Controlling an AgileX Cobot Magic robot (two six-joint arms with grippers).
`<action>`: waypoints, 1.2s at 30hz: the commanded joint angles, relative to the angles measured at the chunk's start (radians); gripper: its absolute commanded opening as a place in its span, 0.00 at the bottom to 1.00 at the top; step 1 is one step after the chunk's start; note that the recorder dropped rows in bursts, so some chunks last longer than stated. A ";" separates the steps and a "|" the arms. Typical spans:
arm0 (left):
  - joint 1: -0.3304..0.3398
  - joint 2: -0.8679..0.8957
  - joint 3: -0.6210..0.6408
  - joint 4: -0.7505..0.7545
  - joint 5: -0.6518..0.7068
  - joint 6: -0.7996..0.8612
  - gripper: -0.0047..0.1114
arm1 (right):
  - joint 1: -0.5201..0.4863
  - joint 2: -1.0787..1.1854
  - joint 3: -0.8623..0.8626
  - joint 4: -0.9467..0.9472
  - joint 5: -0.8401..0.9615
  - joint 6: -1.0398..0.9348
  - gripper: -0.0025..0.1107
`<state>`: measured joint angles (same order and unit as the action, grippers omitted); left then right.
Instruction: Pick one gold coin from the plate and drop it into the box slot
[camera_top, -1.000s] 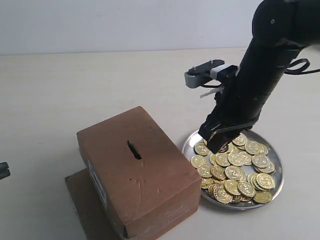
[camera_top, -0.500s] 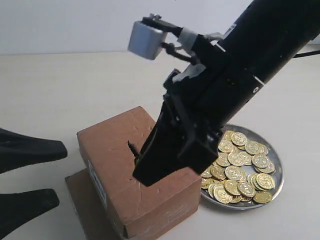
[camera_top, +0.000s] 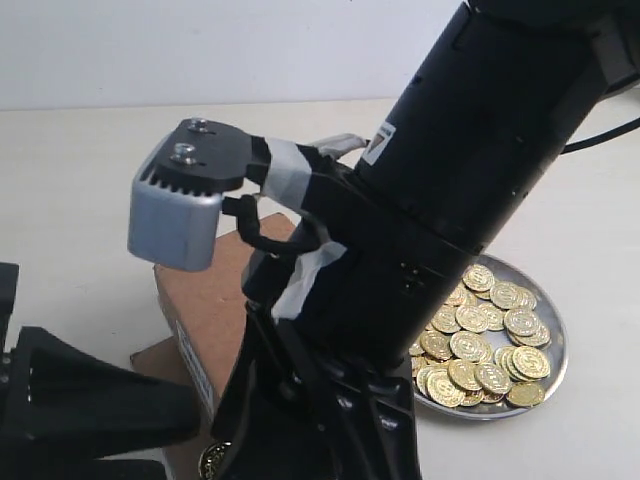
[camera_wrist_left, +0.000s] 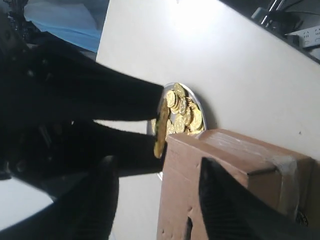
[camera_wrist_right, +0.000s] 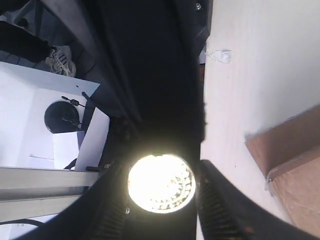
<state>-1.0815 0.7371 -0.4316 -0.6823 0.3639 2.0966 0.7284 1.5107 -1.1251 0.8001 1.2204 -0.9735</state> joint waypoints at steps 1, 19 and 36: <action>-0.047 0.024 -0.005 -0.005 -0.047 0.000 0.42 | 0.004 -0.010 0.001 0.000 0.001 -0.009 0.32; -0.116 0.126 -0.025 -0.005 -0.168 0.000 0.30 | 0.004 -0.010 0.001 0.002 0.001 -0.009 0.32; -0.116 0.126 -0.025 -0.005 -0.168 0.000 0.04 | 0.004 -0.010 0.001 -0.010 0.001 -0.009 0.34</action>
<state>-1.1926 0.8616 -0.4498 -0.6805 0.2330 2.0966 0.7300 1.5042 -1.1251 0.7904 1.2244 -0.9757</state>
